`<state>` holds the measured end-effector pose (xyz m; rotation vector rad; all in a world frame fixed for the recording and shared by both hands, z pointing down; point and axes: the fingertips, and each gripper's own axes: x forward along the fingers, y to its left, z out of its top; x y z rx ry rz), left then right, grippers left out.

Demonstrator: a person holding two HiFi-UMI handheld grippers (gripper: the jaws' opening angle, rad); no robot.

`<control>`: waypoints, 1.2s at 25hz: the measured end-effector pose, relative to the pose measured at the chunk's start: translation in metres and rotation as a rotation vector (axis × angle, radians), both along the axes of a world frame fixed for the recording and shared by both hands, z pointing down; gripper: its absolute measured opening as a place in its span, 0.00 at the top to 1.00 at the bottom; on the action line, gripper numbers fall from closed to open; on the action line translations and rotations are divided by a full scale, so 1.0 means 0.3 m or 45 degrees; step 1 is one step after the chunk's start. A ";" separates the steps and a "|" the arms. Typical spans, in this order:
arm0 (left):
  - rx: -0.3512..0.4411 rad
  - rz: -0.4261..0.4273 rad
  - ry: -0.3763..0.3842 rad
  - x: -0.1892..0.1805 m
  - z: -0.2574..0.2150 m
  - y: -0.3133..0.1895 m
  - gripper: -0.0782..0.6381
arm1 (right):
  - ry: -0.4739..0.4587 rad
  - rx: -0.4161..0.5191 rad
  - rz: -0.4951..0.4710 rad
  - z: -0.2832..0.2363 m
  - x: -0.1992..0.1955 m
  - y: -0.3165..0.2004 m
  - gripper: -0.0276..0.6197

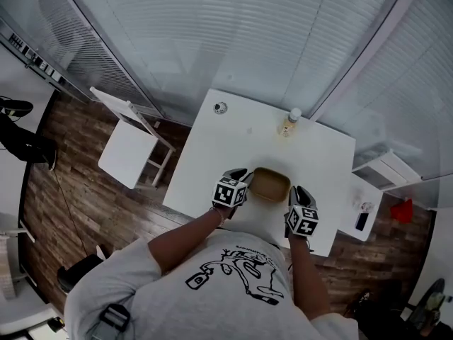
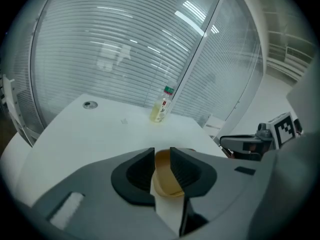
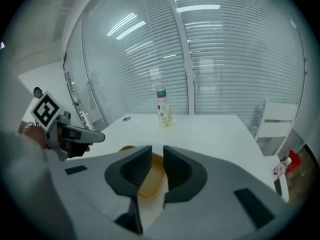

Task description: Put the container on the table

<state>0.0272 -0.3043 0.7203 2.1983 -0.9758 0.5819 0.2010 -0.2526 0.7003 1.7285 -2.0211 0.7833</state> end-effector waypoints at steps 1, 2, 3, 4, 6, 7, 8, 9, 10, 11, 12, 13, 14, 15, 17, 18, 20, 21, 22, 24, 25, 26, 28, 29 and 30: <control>0.029 0.005 0.011 -0.002 -0.033 -0.001 0.78 | -0.001 0.028 -0.013 -0.035 -0.007 -0.001 0.86; 0.059 0.012 0.024 -0.003 -0.068 -0.001 0.80 | -0.001 0.059 -0.025 -0.074 -0.016 -0.002 0.87; 0.088 0.019 0.040 -0.002 -0.105 -0.001 0.81 | -0.003 0.090 -0.035 -0.116 -0.025 -0.002 0.88; 0.116 0.023 0.059 -0.001 -0.145 0.000 0.83 | -0.005 0.123 -0.045 -0.161 -0.035 -0.002 0.88; 0.170 0.026 0.099 0.003 -0.227 0.001 0.84 | -0.010 0.184 -0.066 -0.253 -0.054 0.003 0.89; 0.198 0.028 0.116 0.004 -0.269 0.003 0.85 | -0.010 0.211 -0.079 -0.297 -0.064 0.005 0.89; 0.228 0.034 0.131 0.006 -0.311 0.007 0.85 | -0.008 0.236 -0.093 -0.340 -0.073 0.008 0.89; 0.262 0.045 0.141 0.007 -0.352 0.011 0.85 | -0.003 0.260 -0.107 -0.381 -0.081 0.011 0.89; 0.297 0.061 0.148 0.008 -0.392 0.017 0.85 | 0.003 0.284 -0.118 -0.423 -0.086 0.014 0.90; 0.331 0.078 0.155 0.008 -0.431 0.024 0.86 | 0.009 0.310 -0.128 -0.466 -0.090 0.017 0.90; 0.359 0.093 0.165 0.007 -0.469 0.032 0.86 | 0.014 0.336 -0.137 -0.510 -0.094 0.021 0.90; 0.381 0.105 0.178 0.006 -0.504 0.040 0.86 | 0.021 0.360 -0.144 -0.552 -0.097 0.026 0.90; 0.400 0.115 0.192 0.003 -0.538 0.049 0.86 | 0.029 0.381 -0.151 -0.592 -0.101 0.032 0.90; 0.418 0.123 0.205 0.001 -0.570 0.058 0.86 | 0.039 0.398 -0.159 -0.628 -0.105 0.039 0.90; 0.455 0.138 0.229 -0.005 -0.628 0.076 0.86 | 0.063 0.425 -0.176 -0.688 -0.116 0.053 0.90; 0.469 0.143 0.240 -0.009 -0.654 0.085 0.86 | 0.069 0.437 -0.184 -0.714 -0.123 0.058 0.90; 0.486 0.148 0.265 -0.016 -0.699 0.102 0.86 | 0.060 0.463 -0.192 -0.762 -0.133 0.070 0.90; 0.494 0.149 0.274 -0.019 -0.720 0.111 0.86 | 0.051 0.478 -0.192 -0.786 -0.138 0.077 0.90; 0.506 0.152 0.281 -0.021 -0.740 0.119 0.86 | 0.042 0.494 -0.192 -0.811 -0.143 0.084 0.90; 0.539 0.160 0.293 -0.027 -0.783 0.134 0.86 | 0.025 0.530 -0.195 -0.866 -0.162 0.097 0.90; 0.554 0.162 0.304 -0.029 -0.806 0.140 0.86 | 0.015 0.547 -0.198 -0.894 -0.175 0.104 0.90; 0.568 0.161 0.317 -0.032 -0.828 0.145 0.86 | 0.004 0.560 -0.202 -0.919 -0.188 0.111 0.90; 0.593 0.157 0.344 -0.035 -0.872 0.154 0.86 | -0.009 0.578 -0.210 -0.955 -0.211 0.126 0.90; 0.608 0.152 0.356 -0.036 -0.896 0.157 0.86 | -0.006 0.587 -0.214 -0.970 -0.220 0.134 0.90; 0.625 0.147 0.367 -0.037 -0.920 0.161 0.86 | 0.003 0.597 -0.217 -0.983 -0.227 0.142 0.90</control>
